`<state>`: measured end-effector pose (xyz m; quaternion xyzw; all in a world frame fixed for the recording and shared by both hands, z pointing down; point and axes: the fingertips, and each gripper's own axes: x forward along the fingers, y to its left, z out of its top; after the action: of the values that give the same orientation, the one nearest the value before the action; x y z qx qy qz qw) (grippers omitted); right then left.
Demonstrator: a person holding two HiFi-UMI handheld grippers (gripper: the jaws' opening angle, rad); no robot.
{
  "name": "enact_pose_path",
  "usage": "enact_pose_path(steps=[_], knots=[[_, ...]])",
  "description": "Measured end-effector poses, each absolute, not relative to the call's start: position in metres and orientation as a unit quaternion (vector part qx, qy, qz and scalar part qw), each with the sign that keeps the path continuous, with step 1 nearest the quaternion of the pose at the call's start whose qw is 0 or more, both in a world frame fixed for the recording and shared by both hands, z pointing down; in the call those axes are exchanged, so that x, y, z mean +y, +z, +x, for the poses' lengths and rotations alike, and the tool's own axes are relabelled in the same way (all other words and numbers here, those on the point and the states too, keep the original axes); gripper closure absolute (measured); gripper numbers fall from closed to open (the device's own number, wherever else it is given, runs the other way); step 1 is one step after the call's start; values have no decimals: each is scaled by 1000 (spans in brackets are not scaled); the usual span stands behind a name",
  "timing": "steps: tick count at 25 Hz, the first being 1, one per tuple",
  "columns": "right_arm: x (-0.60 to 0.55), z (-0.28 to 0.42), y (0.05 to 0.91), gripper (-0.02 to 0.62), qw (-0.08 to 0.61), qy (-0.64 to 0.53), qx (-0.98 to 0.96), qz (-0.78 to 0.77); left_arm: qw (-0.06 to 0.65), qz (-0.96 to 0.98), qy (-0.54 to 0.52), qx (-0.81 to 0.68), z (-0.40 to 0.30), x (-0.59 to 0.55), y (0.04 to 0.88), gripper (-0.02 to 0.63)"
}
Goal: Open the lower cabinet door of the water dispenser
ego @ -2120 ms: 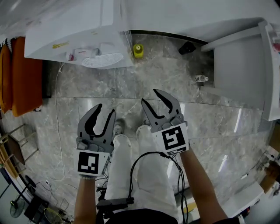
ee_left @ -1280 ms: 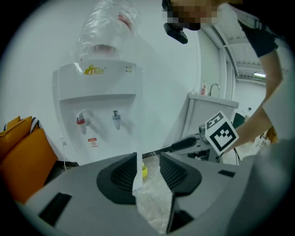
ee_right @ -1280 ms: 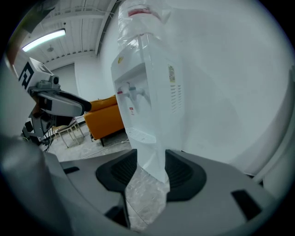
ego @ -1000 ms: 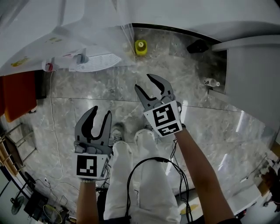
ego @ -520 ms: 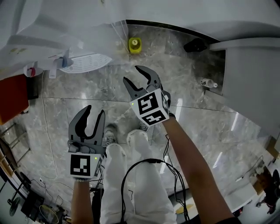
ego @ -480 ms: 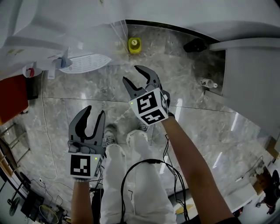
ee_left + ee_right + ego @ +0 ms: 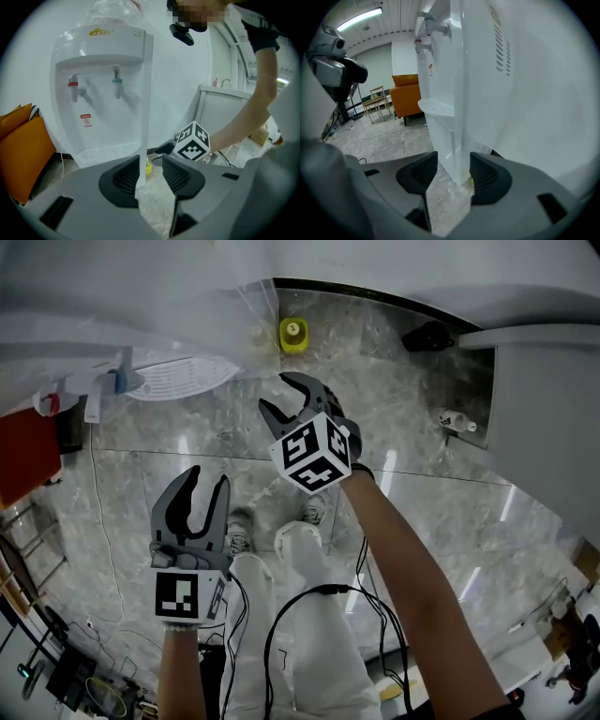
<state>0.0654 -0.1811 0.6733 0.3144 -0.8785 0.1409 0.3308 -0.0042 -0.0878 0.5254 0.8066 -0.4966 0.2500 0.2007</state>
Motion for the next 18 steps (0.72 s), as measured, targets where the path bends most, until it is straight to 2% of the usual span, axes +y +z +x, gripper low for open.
enact_pose_path(steps=[18], knots=[[-225,49,707,390,335,148,-871,328,210,787,241,-528,-28,-100,548,449]])
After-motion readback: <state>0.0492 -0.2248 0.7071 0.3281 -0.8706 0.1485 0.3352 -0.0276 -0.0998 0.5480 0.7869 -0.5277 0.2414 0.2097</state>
